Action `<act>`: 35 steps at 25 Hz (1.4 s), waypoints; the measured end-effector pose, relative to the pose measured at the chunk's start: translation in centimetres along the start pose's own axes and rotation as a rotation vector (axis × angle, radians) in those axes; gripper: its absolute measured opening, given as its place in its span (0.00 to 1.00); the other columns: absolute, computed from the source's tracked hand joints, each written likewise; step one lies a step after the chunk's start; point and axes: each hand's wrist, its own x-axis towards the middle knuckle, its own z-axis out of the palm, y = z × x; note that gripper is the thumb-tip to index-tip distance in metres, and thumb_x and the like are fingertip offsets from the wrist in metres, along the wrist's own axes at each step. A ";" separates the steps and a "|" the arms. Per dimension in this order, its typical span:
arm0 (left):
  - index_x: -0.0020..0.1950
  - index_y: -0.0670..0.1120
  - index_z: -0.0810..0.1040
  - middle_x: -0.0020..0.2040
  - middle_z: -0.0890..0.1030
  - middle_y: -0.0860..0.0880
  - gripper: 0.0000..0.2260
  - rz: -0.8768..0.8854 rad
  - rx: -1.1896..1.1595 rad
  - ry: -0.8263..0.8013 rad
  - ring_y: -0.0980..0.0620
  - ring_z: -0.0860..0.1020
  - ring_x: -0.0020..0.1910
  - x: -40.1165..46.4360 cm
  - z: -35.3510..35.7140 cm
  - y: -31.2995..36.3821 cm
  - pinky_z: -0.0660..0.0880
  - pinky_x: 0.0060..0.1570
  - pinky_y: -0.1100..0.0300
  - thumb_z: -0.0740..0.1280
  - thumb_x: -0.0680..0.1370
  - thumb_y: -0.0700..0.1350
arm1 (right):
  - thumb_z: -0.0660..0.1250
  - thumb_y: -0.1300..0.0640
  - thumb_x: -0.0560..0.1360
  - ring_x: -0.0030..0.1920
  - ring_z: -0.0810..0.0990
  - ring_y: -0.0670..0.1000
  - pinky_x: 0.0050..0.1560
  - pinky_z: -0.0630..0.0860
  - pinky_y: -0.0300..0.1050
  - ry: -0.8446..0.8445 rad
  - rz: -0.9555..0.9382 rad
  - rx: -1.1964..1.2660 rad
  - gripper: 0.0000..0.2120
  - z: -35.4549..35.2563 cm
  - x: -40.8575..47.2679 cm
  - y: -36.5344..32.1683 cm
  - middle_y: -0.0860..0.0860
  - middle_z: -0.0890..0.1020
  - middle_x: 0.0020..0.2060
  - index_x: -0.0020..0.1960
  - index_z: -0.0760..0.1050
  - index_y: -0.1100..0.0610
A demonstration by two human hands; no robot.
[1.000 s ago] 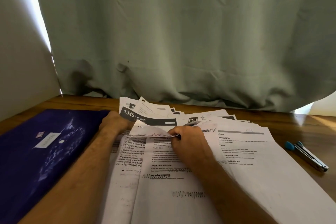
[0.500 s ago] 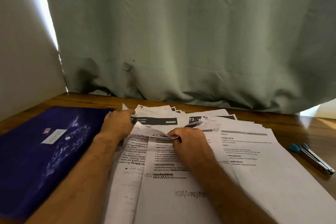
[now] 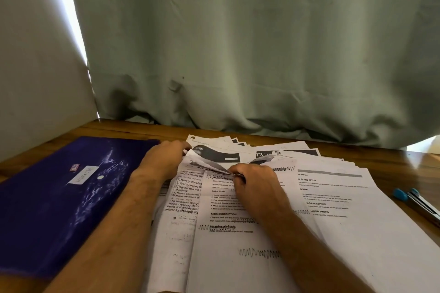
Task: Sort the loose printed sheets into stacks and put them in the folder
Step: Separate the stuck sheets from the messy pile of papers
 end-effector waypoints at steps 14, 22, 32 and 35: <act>0.52 0.51 0.84 0.45 0.86 0.54 0.10 -0.174 -0.784 0.271 0.52 0.84 0.49 -1.1 -1.6 1.3 0.80 0.50 0.54 0.76 0.74 0.40 | 0.58 0.50 0.82 0.51 0.75 0.47 0.58 0.76 0.46 -0.049 0.083 0.127 0.16 -0.7 0.4 -0.3 0.50 0.80 0.58 0.69 0.70 0.49; 0.51 0.53 0.83 0.39 0.81 0.62 0.06 -0.058 -0.731 0.647 0.63 0.81 0.41 -1.1 -6.3 4.3 0.74 0.37 0.70 0.74 0.76 0.44 | 0.61 0.50 0.81 0.58 0.78 0.51 0.59 0.76 0.47 0.004 0.141 0.157 0.17 0.2 0.3 0.1 0.50 0.78 0.62 0.70 0.71 0.48; 0.56 0.48 0.85 0.45 0.83 0.58 0.08 0.306 -0.665 0.966 0.61 0.82 0.44 -2.1 -16.6 9.9 0.81 0.50 0.61 0.73 0.77 0.43 | 0.65 0.53 0.79 0.47 0.80 0.44 0.52 0.80 0.43 0.128 0.134 0.395 0.34 -1.7 0.0 -0.6 0.45 0.81 0.52 0.73 0.48 0.32; 0.56 0.48 0.84 0.47 0.83 0.57 0.08 0.383 -0.657 0.996 0.64 0.81 0.44 -3.0 -18.6 11.4 0.78 0.47 0.70 0.72 0.78 0.44 | 0.65 0.52 0.79 0.43 0.81 0.41 0.48 0.81 0.42 0.326 0.035 0.404 0.15 -5.0 -0.4 -0.3 0.42 0.82 0.45 0.63 0.70 0.38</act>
